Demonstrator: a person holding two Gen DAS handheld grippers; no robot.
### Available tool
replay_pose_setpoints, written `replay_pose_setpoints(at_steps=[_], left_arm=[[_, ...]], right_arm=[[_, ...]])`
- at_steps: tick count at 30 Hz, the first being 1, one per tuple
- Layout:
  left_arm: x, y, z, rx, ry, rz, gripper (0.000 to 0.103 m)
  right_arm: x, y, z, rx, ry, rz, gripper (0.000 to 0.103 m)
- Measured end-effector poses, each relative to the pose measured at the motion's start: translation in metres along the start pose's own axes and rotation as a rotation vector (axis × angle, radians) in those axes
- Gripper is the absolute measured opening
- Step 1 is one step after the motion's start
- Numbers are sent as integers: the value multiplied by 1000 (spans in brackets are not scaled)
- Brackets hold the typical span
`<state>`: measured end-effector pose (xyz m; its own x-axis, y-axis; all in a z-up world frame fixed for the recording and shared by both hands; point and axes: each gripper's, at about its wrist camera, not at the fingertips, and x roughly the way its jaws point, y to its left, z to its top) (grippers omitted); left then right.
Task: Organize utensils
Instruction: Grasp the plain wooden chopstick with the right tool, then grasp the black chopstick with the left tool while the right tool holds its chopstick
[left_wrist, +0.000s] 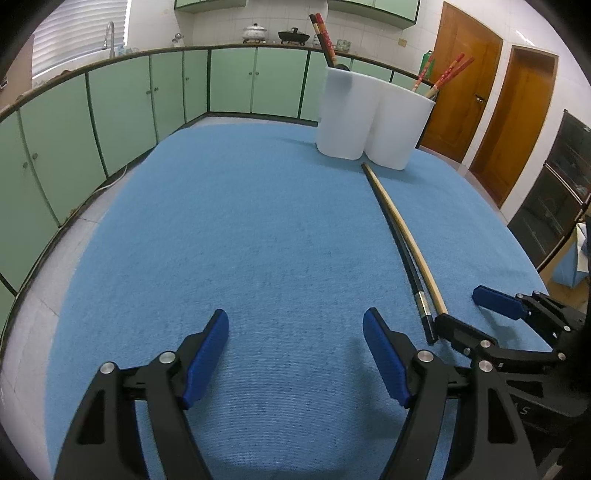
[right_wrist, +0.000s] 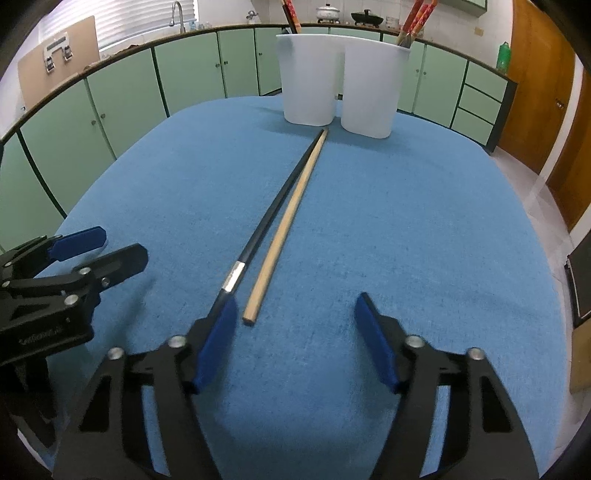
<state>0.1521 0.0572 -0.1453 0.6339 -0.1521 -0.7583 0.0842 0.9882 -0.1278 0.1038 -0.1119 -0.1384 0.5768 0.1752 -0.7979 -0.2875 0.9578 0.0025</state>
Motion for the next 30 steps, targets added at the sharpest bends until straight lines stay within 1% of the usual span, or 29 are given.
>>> replay_pose_setpoints(at_steps=[1, 2, 4, 5, 7, 10, 12, 17, 21, 24, 30], left_arm=[[0, 0, 0, 1, 1, 1, 74], [-1, 0, 0, 3, 1, 2, 74], [-2, -1, 0, 6, -1, 3, 74], [-2, -1, 0, 8, -1, 4, 74], [-1, -2, 0, 11, 0, 7, 74], [-1, -4, 1, 12, 0, 5, 74], [-2, -7, 1, 18, -2, 2, 74], [-1, -18, 0, 34, 1, -17, 74], [-2, -31, -1, 48, 2, -49, 74], [-2, -42, -2, 67, 3, -67, 74], [4, -64, -4, 106, 22, -84, 73]], right_arm=[[-1, 1, 0, 3, -2, 6, 46], [-1, 1, 0, 3, -3, 13, 43], [-2, 2, -1, 10, -5, 26, 31], [-2, 3, -1, 11, -7, 35, 27], [-2, 3, -1, 17, -6, 61, 9], [-3, -2, -2, 40, -8, 89, 8], [-5, -6, -3, 56, -11, 91, 8], [-14, -30, -13, 106, -21, 57, 6], [-19, -51, -19, 145, -26, 15, 6], [-19, -59, -22, 162, -28, -2, 6], [-19, -66, -24, 169, -28, 5, 6]])
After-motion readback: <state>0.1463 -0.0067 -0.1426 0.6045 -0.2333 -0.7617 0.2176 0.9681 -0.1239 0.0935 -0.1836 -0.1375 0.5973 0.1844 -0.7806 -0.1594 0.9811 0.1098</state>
